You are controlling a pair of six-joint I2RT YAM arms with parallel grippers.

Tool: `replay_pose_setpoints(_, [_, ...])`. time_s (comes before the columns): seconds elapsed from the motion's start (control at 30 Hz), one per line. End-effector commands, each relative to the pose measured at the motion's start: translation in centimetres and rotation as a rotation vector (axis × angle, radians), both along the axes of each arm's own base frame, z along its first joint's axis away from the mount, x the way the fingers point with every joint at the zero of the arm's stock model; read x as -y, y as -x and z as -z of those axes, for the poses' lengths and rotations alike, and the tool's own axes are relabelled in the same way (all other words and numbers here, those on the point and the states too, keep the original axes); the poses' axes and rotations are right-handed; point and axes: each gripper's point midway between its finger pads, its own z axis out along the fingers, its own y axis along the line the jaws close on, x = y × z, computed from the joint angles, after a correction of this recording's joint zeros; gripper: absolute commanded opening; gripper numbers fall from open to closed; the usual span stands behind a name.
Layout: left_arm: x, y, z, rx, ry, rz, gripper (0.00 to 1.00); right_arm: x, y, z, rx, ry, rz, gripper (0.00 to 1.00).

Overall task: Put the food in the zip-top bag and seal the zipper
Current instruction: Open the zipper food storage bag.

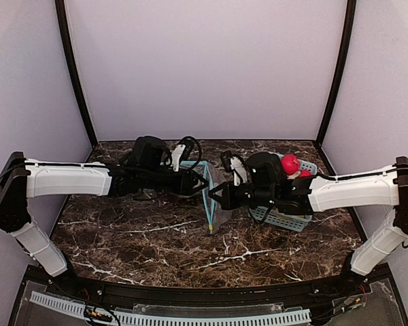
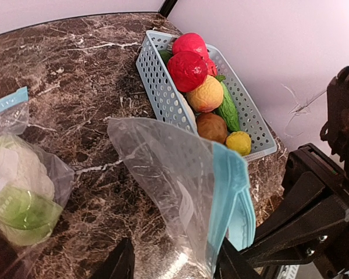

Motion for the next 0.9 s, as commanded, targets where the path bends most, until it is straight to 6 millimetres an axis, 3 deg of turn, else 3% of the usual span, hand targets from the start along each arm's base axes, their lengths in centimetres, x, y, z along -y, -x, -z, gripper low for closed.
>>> replay_pose_setpoints(0.0, [-0.6,-0.1,0.8,-0.008,-0.016,-0.014,0.44,-0.6,-0.3,-0.9,0.041,0.018,0.011,0.00])
replay_pose_setpoints(0.13, [-0.4,0.1,0.9,-0.024,0.000,0.003,0.39,-1.0,-0.5,-0.6,0.050,0.048,0.024,0.00])
replay_pose_setpoints(0.27, [-0.1,0.4,1.4,-0.048,0.009,0.018,0.23,-0.9,-0.9,-0.5,0.078,0.110,0.081,0.00])
replay_pose_setpoints(0.33, [-0.6,0.2,2.1,-0.053,-0.024,-0.002,0.09,-0.1,-1.6,-0.2,0.082,0.160,0.153,0.00])
replay_pose_setpoints(0.4, [-1.6,-0.3,2.7,-0.025,-0.095,-0.036,0.02,1.4,-2.2,0.6,0.062,0.226,0.238,0.00])
replay_pose_setpoints(0.63, [-4.9,-2.6,3.1,0.147,-0.337,-0.118,0.01,6.0,-3.3,0.4,0.081,0.334,0.428,0.00])
replay_pose_setpoints(0.77, [-4.9,-3.1,2.8,0.173,-0.387,-0.104,0.01,7.2,-3.5,0.3,0.095,0.372,0.474,0.00])
replay_pose_setpoints(0.87, [-4.0,-2.5,2.9,0.142,-0.341,-0.065,0.01,7.0,-3.5,0.7,0.082,0.376,0.473,0.00])
